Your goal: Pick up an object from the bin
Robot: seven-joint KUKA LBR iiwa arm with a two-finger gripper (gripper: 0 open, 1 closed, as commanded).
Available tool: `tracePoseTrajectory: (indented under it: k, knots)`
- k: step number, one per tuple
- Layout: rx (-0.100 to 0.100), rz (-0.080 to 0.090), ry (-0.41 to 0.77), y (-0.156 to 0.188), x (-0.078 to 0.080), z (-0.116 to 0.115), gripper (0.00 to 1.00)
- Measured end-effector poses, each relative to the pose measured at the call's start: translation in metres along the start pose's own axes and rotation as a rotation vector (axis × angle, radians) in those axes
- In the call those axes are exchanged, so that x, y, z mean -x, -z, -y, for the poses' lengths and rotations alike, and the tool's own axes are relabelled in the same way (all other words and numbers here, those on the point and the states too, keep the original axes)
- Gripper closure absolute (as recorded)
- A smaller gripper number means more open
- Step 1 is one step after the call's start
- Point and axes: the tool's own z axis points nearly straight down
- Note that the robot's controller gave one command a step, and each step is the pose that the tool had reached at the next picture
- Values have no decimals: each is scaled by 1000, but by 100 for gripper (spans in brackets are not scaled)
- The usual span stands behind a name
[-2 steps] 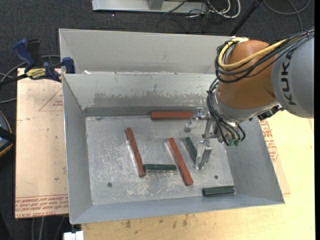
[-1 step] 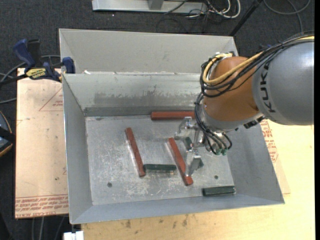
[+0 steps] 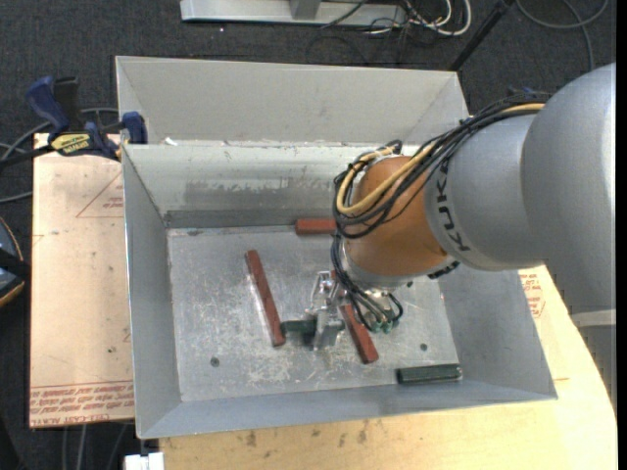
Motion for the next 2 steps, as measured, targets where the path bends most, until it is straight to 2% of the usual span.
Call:
tracePoseTrajectory:
  k: [1,2]
  knots:
    - [0,-1,0,0,0,0,100]
    - [-2,-11,-16,183,11,2,100]
